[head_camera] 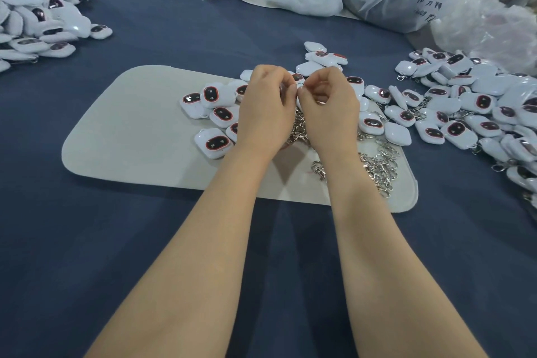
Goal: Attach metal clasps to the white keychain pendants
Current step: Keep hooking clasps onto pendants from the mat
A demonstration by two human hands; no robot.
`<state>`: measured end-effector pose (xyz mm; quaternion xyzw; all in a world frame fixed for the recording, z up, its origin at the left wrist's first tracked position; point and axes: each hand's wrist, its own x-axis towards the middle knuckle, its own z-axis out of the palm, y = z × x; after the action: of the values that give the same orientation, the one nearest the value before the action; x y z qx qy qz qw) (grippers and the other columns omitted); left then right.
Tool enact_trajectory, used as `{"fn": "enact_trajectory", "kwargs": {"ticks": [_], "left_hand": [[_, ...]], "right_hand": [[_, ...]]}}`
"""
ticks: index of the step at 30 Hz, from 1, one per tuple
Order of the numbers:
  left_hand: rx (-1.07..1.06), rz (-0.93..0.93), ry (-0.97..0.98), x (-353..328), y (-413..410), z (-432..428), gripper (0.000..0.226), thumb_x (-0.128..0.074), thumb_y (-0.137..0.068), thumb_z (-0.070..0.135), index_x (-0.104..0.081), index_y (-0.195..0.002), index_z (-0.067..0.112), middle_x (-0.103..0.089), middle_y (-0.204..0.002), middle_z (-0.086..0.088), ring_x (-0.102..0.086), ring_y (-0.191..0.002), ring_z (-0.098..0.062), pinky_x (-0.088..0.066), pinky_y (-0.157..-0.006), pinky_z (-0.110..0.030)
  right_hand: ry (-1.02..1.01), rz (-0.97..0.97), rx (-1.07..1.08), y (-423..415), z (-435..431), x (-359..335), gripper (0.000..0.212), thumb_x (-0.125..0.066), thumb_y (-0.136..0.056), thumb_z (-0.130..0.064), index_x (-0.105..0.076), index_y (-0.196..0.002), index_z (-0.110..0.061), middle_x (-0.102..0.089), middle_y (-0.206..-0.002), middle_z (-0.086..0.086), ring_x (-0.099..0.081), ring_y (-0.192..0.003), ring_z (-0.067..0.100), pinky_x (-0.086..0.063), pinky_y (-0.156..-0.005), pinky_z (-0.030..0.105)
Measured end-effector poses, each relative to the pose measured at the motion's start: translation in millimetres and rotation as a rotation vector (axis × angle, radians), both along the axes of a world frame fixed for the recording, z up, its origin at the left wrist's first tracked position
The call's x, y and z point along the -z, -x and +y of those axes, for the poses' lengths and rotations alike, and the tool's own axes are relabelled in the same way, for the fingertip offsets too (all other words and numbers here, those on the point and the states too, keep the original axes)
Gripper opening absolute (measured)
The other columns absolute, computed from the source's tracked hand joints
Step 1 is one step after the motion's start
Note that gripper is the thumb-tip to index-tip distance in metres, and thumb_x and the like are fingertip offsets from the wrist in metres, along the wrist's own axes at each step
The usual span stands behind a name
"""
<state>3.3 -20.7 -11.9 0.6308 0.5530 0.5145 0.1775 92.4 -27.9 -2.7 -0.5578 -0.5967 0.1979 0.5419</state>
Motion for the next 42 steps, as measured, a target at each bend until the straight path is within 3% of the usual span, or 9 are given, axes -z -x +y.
{"fn": "enact_trajectory", "kwargs": {"ticks": [10, 15, 19, 23, 25, 27, 32, 37, 42], "left_hand": [[-0.016, 0.062, 0.013, 1, 0, -1, 0.012, -0.048, -0.091, 0.005, -0.060, -0.092, 0.006, -0.043, -0.102, 0.006, -0.041, -0.077, -0.010, -0.041, -0.073, -0.027], [-0.018, 0.076, 0.022, 0, 1, -3, 0.013, -0.046, -0.092, 0.006, -0.059, -0.093, 0.006, -0.043, -0.102, 0.005, -0.043, -0.077, -0.013, -0.043, -0.073, -0.034], [-0.012, 0.037, 0.036, 0, 0, -2, 0.012, -0.050, -0.092, 0.006, -0.062, -0.093, 0.006, -0.046, -0.101, 0.003, -0.043, -0.079, -0.011, -0.038, -0.073, -0.023], [0.045, -0.122, 0.121, -4, 1, -2, 0.012, -0.055, -0.090, 0.008, -0.062, -0.099, 0.012, -0.054, -0.101, 0.003, -0.049, -0.089, -0.009, -0.036, -0.079, -0.014], [0.084, -0.231, 0.180, -6, 3, -2, 0.023, -0.058, -0.089, 0.010, -0.057, -0.111, 0.014, -0.055, -0.107, 0.007, -0.050, -0.098, -0.007, -0.038, -0.085, -0.014], [0.094, -0.315, 0.248, -6, 3, -3, 0.036, -0.064, -0.087, 0.016, -0.049, -0.120, 0.017, -0.052, -0.110, 0.008, -0.050, -0.099, -0.008, -0.040, -0.081, -0.013], [0.071, -0.391, 0.285, -5, 2, -1, 0.028, -0.070, -0.084, 0.019, -0.052, -0.105, 0.020, -0.054, -0.103, 0.010, -0.053, -0.096, -0.010, -0.042, -0.084, -0.019], [0.102, -0.452, 0.281, -7, 3, -2, 0.022, -0.068, -0.084, 0.013, -0.051, -0.096, 0.021, -0.059, -0.102, 0.003, -0.060, -0.105, -0.025, -0.050, -0.094, -0.044], [0.110, -0.411, 0.257, -7, 4, -3, 0.021, -0.067, -0.084, 0.014, -0.051, -0.097, 0.019, -0.056, -0.091, 0.009, -0.061, -0.100, -0.025, -0.050, -0.093, -0.044]], "right_hand": [[-0.007, -0.076, 0.016, 3, 3, 6, 0.014, -0.055, -0.084, 0.001, -0.054, -0.085, -0.014, -0.053, -0.072, -0.013, -0.050, -0.069, 0.007, -0.042, -0.068, 0.014], [-0.052, -0.123, -0.010, 3, 3, 7, 0.010, -0.052, -0.084, 0.002, -0.056, -0.084, -0.008, -0.058, -0.076, 0.001, -0.050, -0.077, 0.015, -0.037, -0.063, 0.013], [-0.049, -0.106, -0.002, 2, 3, 9, 0.012, -0.052, -0.082, 0.002, -0.054, -0.083, -0.010, -0.054, -0.071, -0.006, -0.048, -0.066, 0.009, -0.037, -0.063, 0.011], [-0.030, -0.042, 0.082, -4, 6, 10, 0.015, -0.053, -0.082, -0.001, -0.051, -0.082, -0.016, -0.051, -0.068, -0.014, -0.048, -0.065, 0.004, -0.041, -0.068, 0.015], [-0.031, -0.032, 0.119, -6, 6, 11, 0.015, -0.053, -0.083, -0.002, -0.051, -0.081, -0.017, -0.051, -0.068, -0.015, -0.047, -0.063, 0.000, -0.039, -0.067, 0.011], [-0.030, -0.032, 0.134, -7, 7, 12, 0.015, -0.053, -0.083, -0.002, -0.051, -0.081, -0.016, -0.051, -0.067, -0.014, -0.047, -0.062, -0.001, -0.036, -0.065, 0.008], [-0.043, -0.056, 0.155, -7, 7, 14, 0.015, -0.053, -0.083, -0.002, -0.051, -0.081, -0.017, -0.050, -0.066, -0.015, -0.047, -0.062, 0.000, -0.036, -0.064, 0.008], [-0.045, -0.069, 0.157, -5, 7, 14, 0.015, -0.054, -0.083, -0.002, -0.054, -0.082, -0.017, -0.050, -0.066, -0.016, -0.048, -0.062, -0.005, -0.034, -0.063, 0.006], [-0.045, -0.080, 0.163, -5, 7, 16, 0.011, -0.054, -0.084, -0.003, -0.056, -0.083, -0.014, -0.049, -0.065, -0.017, -0.048, -0.064, -0.011, -0.035, -0.064, 0.006]]}}
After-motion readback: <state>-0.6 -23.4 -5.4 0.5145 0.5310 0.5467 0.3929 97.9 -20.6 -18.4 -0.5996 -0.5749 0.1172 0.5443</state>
